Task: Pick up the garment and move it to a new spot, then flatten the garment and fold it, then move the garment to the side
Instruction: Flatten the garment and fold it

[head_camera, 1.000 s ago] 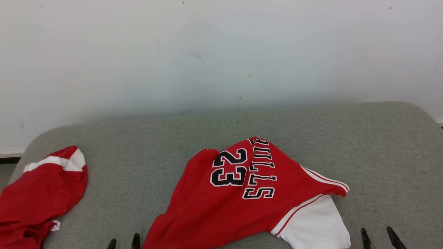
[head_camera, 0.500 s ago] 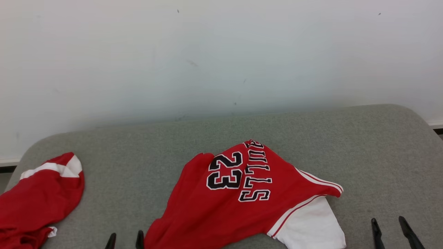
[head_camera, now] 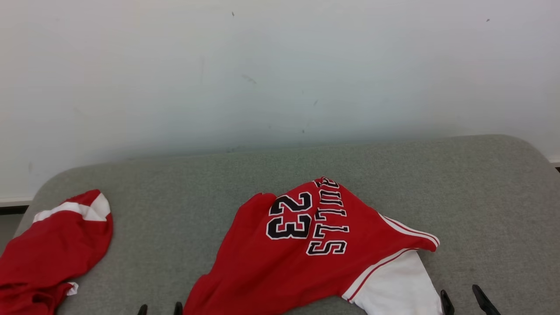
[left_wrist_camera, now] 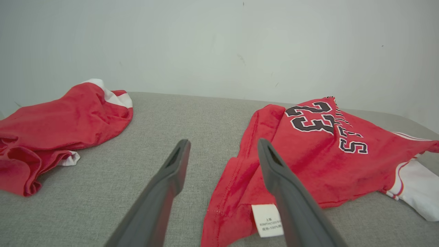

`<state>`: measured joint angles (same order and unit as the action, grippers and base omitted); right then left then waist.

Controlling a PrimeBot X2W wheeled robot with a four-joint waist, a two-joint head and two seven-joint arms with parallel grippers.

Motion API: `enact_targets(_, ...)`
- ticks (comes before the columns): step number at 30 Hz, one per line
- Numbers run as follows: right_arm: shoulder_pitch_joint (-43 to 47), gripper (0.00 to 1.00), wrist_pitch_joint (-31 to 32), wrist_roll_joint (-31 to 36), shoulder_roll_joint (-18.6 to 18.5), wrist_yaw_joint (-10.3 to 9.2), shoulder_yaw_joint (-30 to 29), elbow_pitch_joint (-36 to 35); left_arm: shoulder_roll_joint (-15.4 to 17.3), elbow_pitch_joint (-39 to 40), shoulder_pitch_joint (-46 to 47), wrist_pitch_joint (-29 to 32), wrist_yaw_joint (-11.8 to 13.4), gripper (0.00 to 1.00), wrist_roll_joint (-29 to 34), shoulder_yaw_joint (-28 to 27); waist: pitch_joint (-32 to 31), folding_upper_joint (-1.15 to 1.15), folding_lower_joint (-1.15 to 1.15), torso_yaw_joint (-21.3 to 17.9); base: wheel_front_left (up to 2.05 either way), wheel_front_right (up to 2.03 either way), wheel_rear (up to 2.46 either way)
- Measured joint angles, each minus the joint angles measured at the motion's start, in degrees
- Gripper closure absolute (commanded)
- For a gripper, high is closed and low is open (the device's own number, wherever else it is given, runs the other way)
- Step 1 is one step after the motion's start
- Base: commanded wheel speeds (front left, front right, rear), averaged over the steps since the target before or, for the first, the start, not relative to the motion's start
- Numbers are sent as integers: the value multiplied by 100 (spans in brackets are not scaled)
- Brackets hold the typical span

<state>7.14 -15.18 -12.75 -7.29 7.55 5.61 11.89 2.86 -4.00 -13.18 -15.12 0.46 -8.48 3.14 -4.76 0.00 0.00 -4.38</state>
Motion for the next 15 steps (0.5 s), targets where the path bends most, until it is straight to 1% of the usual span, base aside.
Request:
enact_targets(10,-28,0,0,-45,-52,0,43,-1,-2,-37,39,0,-15,0,-35,-16,31,0,0,13,0,0,0)
enact_targets(15,-131,0,0,-210,-143,0,47,-167,-2,-49,136,0,-1,0,-46,42,53,0,0,-19,0,0,0)
